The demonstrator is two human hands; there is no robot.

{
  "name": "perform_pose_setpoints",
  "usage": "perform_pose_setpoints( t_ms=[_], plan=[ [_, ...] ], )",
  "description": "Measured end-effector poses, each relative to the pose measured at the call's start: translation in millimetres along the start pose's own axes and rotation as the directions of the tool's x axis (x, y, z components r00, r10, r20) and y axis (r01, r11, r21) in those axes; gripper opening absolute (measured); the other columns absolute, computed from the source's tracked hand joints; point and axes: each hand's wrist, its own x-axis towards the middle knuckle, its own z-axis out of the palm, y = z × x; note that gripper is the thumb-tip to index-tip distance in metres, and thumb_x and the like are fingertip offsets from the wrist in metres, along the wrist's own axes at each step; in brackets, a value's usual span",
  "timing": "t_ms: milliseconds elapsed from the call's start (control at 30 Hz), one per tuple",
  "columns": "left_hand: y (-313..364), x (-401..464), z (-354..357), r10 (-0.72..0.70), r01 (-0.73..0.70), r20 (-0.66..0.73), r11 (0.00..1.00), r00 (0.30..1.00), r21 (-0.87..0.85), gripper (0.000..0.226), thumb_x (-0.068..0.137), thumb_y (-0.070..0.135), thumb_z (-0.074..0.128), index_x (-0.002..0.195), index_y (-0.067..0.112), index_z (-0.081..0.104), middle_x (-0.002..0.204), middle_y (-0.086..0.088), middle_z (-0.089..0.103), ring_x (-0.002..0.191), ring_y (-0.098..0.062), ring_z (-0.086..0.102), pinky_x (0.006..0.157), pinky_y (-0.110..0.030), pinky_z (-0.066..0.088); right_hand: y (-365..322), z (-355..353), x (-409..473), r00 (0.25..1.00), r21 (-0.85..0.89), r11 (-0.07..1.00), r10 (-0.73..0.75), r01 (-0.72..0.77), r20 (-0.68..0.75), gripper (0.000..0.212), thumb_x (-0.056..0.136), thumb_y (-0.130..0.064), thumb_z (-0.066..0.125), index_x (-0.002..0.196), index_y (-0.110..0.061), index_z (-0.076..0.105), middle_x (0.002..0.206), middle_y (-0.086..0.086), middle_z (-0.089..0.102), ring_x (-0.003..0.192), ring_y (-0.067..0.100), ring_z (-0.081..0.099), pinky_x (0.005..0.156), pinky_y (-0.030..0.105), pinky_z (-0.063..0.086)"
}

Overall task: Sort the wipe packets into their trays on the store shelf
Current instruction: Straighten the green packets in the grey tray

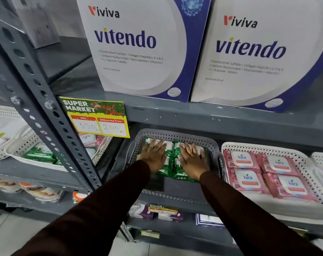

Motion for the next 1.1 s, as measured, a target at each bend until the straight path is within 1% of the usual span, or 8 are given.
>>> perform_pose_setpoints(
  t_ms=[300,500,600,767,867,933,1033,1100],
  plan=[
    [-5,6,23,0.021,-0.022,-0.061,1.0,0.998,-0.009,0.059,0.103,0.043,0.013,0.155,0.02,-0.001,0.163,0.004,-0.006,0.149,-0.023,-0.012,0.12,-0.045,-0.009,-7,19,10,0.995,-0.012,0.999,0.047,-0.048,-0.088,0.059,0.102,-0.044,0.013,0.158,-0.033,0.001,0.167,-0.008,-0.009,0.154,0.021,-0.015,0.121,0.059,-0.01],
    [-2,9,19,-0.052,0.052,-0.08,0.999,0.995,-0.009,0.054,0.101,0.041,0.027,0.151,0.018,0.024,0.162,0.0,0.015,0.149,-0.026,0.006,0.12,-0.05,0.004,-4,3,7,0.999,0.113,0.993,-0.022,0.018,0.034,0.058,0.104,-0.047,0.019,0.159,-0.032,0.008,0.169,-0.002,-0.004,0.154,0.025,-0.012,0.12,0.059,-0.011],
    [36,13,9,-0.096,0.085,-0.157,0.994,0.983,-0.076,0.048,0.101,0.043,0.032,0.137,0.014,0.044,0.151,-0.005,0.035,0.142,-0.028,0.023,0.117,-0.056,0.006,21,-23,-19,0.98,0.233,0.966,-0.065,0.109,-0.19,0.055,0.105,-0.041,0.026,0.156,-0.022,0.026,0.168,0.005,0.014,0.155,0.026,0.002,0.122,0.053,-0.003],
    [165,11,6,0.234,-0.342,-0.429,0.919,0.873,-0.195,0.05,0.096,0.037,0.028,0.122,0.011,0.061,0.133,-0.013,0.058,0.128,-0.034,0.047,0.112,-0.048,0.031,143,-39,-89,0.874,0.277,0.956,0.052,0.097,-0.484,0.046,0.099,-0.033,0.037,0.141,-0.024,0.054,0.157,0.007,0.041,0.15,0.03,0.027,0.122,0.048,0.011],
    [245,23,19,0.309,-0.442,-0.453,0.87,0.836,-0.221,0.046,0.094,0.031,0.032,0.126,0.014,0.061,0.143,-0.008,0.052,0.136,-0.03,0.041,0.116,-0.049,0.026,242,-39,-112,0.87,0.173,0.979,0.177,-0.108,-0.459,0.046,0.098,-0.03,0.035,0.137,-0.025,0.057,0.152,0.011,0.049,0.145,0.035,0.037,0.12,0.055,0.024],
    [282,32,26,0.226,-0.331,-0.383,0.914,0.896,-0.233,0.06,0.094,0.038,0.019,0.137,0.012,0.052,0.153,-0.009,0.04,0.145,-0.029,0.028,0.12,-0.052,0.013,290,-42,-118,0.88,0.116,0.971,0.238,-0.208,-0.411,0.059,0.092,-0.041,0.023,0.136,-0.024,0.058,0.149,0.013,0.052,0.143,0.037,0.04,0.116,0.056,0.031],
    [308,52,40,0.025,-0.07,-0.191,0.97,0.981,-0.232,0.088,0.08,0.049,-0.011,0.154,0.009,0.018,0.164,-0.008,0.003,0.15,-0.031,-0.004,0.12,-0.05,-0.005,327,-46,-114,0.924,0.01,0.975,0.214,-0.223,-0.318,0.072,0.089,-0.048,0.012,0.148,-0.025,0.044,0.161,0.009,0.033,0.151,0.032,0.025,0.122,0.052,0.019],
    [309,65,51,-0.037,0.013,-0.13,0.983,0.991,-0.183,0.082,0.084,0.049,-0.011,0.155,0.011,0.001,0.163,-0.006,-0.013,0.148,-0.032,-0.017,0.119,-0.051,-0.007,334,-46,-106,0.949,-0.01,0.979,0.195,-0.204,-0.249,0.067,0.094,-0.05,0.011,0.156,-0.03,0.026,0.168,0.004,0.013,0.155,0.027,0.008,0.125,0.049,0.005]
  ],
)
